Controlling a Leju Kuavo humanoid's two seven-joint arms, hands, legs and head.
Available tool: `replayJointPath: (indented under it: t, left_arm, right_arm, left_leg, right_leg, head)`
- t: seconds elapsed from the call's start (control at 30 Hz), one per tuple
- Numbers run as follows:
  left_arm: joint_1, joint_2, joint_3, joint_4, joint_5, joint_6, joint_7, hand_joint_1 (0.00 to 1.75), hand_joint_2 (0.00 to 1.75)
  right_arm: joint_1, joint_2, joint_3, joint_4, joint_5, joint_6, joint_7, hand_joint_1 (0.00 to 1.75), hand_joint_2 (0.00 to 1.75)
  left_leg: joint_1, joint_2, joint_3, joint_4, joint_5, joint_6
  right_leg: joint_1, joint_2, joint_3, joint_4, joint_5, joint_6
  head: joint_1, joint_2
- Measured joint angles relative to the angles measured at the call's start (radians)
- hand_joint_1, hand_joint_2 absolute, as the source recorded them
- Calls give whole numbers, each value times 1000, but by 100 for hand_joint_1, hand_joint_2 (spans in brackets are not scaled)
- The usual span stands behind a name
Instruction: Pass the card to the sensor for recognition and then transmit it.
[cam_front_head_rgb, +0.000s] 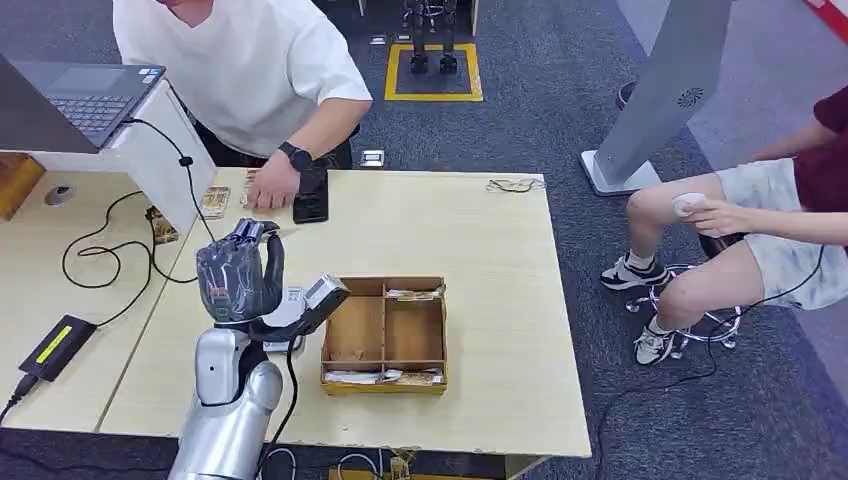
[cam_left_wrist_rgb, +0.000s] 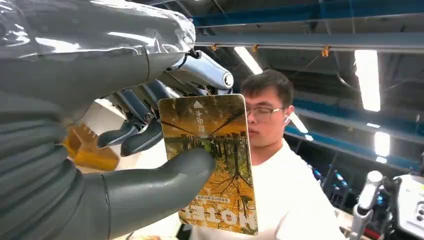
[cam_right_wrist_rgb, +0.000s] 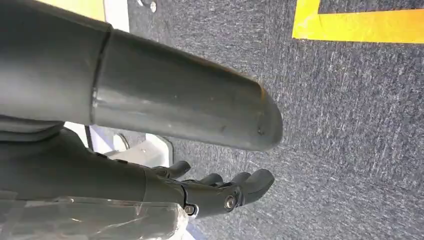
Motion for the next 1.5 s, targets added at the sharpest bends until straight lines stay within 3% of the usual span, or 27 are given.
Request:
replayJointPath:
  t: [0.07, 0.2, 0.73, 1.13, 1.5]
  left_arm:
    - [0, 9, 0, 8, -7, 0, 24, 175, 175]
    - [1, 54, -16, 50, -15, 0, 136, 175, 175]
    - [14, 157, -95, 227, -31, 0, 283, 175, 175]
    - [20, 195, -155, 332, -58, -59, 332, 175, 175]
    - [-8, 217, -224, 377, -32, -216, 312, 175, 175]
  right_arm:
    - [0, -1, 0, 0, 0, 0, 0, 0, 0]
    - [0, -2, 1, 0, 0, 3, 4, 0, 0]
    - [0, -3, 1, -2, 0, 7, 8, 0, 0]
    - [4, -3, 1, -9, 0, 12, 13, 0, 0]
    - [5, -3, 15, -26, 0, 22, 24, 0, 0]
  left_leg:
    - [0, 0, 0, 0, 0, 0]
    - [0, 0, 0, 0, 0, 0]
    - [0, 0, 0, 0, 0, 0]
    - [0, 0, 0, 0, 0, 0]
    - [0, -1, 4, -1, -1, 0]
  right_leg:
    - [0, 0, 0, 0, 0, 0]
    - [0, 0, 0, 0, 0, 0]
    - [0, 0, -1, 0, 0, 0]
    - [0, 0, -1, 0, 0, 0]
    - [0, -2, 5, 0, -1, 0]
  head:
    - [0, 0]
    - [0, 0]
    - [0, 0]
    - [0, 0]
    - [0, 0]
